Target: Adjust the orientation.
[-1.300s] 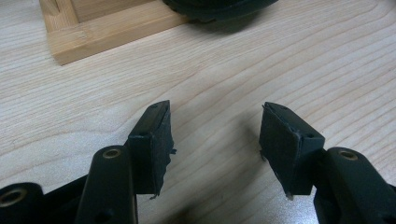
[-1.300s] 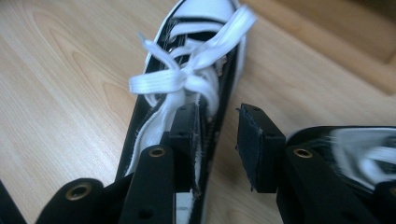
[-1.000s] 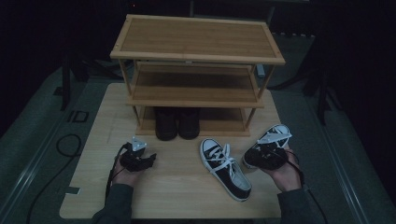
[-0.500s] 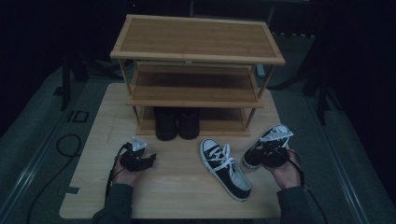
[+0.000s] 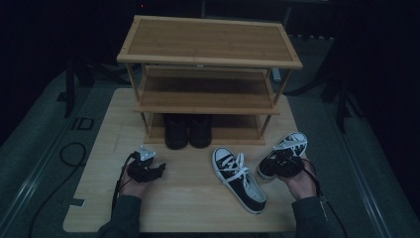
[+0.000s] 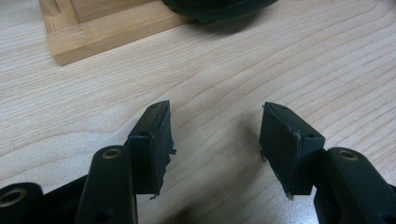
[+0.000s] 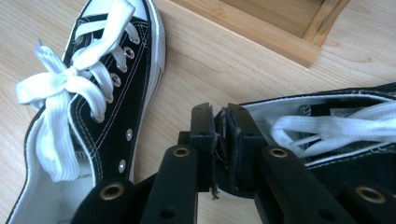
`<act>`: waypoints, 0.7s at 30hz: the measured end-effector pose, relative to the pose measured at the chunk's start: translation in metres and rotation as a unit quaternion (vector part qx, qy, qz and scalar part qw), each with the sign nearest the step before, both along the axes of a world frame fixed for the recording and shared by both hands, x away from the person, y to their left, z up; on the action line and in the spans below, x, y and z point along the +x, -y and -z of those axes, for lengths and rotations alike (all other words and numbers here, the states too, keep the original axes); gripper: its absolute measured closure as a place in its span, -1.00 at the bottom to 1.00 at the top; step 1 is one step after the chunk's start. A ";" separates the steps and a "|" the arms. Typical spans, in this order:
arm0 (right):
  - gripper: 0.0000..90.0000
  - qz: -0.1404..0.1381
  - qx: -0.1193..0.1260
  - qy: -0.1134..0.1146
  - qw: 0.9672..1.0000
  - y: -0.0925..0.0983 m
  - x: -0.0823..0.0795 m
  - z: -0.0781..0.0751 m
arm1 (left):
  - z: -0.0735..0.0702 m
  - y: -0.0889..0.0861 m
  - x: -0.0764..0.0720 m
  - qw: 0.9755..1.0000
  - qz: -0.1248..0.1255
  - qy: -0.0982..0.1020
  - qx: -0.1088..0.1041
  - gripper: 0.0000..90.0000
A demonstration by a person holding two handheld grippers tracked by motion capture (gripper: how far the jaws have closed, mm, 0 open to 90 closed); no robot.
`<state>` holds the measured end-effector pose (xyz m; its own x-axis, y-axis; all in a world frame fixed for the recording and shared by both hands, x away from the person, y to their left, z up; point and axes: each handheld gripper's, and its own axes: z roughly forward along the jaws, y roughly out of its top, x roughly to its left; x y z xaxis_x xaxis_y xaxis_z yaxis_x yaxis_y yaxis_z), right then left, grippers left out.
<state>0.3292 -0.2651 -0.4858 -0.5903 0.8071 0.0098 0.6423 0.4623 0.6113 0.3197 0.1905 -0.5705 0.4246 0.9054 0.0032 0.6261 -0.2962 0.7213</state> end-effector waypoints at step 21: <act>0.88 -0.041 -0.056 -0.015 0.997 0.025 -0.038 -0.011 | 0.000 0.000 0.000 1.000 -0.001 0.002 -0.001 -0.02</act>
<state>0.2907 -0.2902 -0.4748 -0.6559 0.7525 -0.0589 0.6163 0.5790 0.5338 0.3192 0.1905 -0.5709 0.4230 0.9061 0.0027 0.6236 -0.2933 0.7247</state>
